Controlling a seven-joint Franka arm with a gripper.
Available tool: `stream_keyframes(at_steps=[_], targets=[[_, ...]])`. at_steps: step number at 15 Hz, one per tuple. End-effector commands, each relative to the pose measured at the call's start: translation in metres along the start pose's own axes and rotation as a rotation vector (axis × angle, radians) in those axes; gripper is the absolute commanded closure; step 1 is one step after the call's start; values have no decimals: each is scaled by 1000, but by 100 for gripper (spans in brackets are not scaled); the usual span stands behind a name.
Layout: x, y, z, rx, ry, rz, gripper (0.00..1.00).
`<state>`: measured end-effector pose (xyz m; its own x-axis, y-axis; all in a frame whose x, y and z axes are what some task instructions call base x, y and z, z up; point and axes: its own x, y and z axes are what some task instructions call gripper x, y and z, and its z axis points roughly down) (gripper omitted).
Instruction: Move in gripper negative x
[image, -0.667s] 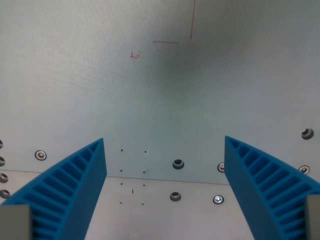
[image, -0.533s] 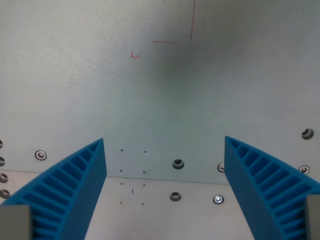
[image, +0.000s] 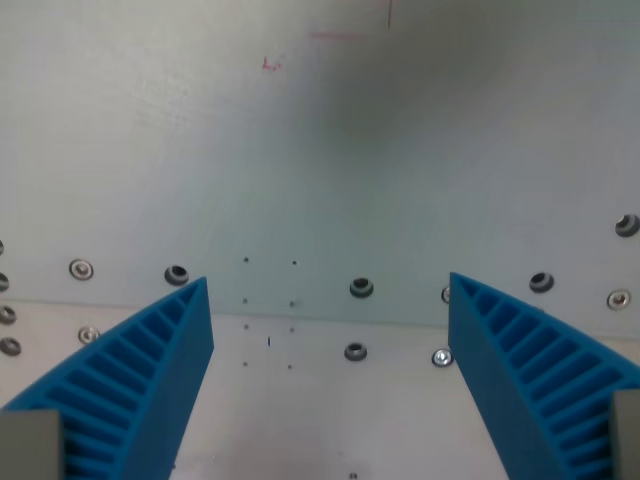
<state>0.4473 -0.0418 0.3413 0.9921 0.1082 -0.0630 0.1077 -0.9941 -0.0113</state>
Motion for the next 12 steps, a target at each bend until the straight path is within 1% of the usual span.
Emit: stream_keyframes(at_steps=[1,12], targets=[[-29,1,-3,-12,61,-6,0],[-84,2,0,-12,61,-6,0]])
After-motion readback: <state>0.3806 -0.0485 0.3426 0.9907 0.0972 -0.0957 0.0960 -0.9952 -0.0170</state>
